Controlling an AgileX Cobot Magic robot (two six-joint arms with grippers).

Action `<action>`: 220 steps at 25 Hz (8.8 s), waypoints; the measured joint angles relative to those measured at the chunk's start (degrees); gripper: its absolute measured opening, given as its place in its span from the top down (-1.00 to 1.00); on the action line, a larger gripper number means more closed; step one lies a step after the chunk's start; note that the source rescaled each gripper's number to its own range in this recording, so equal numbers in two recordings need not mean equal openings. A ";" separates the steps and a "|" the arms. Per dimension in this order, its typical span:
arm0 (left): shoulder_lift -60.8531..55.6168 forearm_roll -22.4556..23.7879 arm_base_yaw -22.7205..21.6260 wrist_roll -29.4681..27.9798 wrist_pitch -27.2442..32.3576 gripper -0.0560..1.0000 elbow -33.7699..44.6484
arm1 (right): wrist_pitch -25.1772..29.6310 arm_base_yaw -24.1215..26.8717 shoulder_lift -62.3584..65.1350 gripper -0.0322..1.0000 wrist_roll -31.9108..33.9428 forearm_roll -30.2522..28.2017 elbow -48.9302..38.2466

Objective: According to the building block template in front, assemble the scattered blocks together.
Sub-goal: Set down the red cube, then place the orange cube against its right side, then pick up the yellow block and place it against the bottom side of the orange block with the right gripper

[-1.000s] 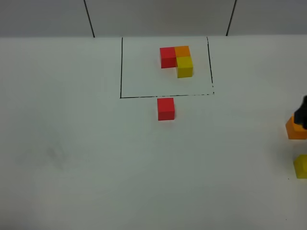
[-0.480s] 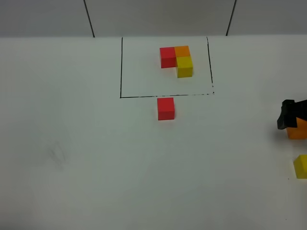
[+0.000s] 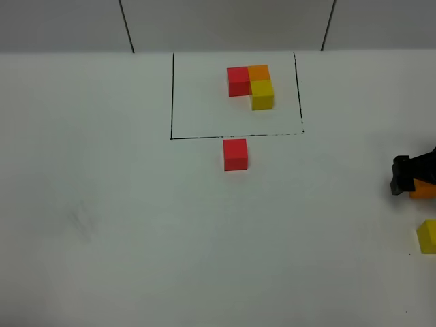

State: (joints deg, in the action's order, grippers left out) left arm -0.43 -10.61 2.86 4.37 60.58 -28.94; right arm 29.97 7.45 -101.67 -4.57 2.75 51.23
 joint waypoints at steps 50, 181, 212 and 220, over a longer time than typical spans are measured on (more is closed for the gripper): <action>0.00 0.00 0.00 0.00 0.00 -0.51 0.00 | 28.30 -29.82 -28.15 0.91 -59.45 -5.98 49.29; 0.00 0.00 0.00 0.00 0.00 -0.51 0.00 | -4.78 0.57 11.17 0.89 4.57 3.29 -20.03; 0.00 0.00 0.00 0.00 0.00 -0.51 0.00 | 11.67 -41.35 -13.26 0.89 57.48 -15.54 20.14; 0.00 0.00 0.00 0.00 0.00 -0.51 0.00 | 11.16 -43.53 -13.31 0.89 61.28 -19.59 20.10</action>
State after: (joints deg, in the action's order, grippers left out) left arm -0.43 -10.61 2.86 4.37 60.58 -28.94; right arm 41.13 -36.08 -114.98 56.71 -16.84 71.33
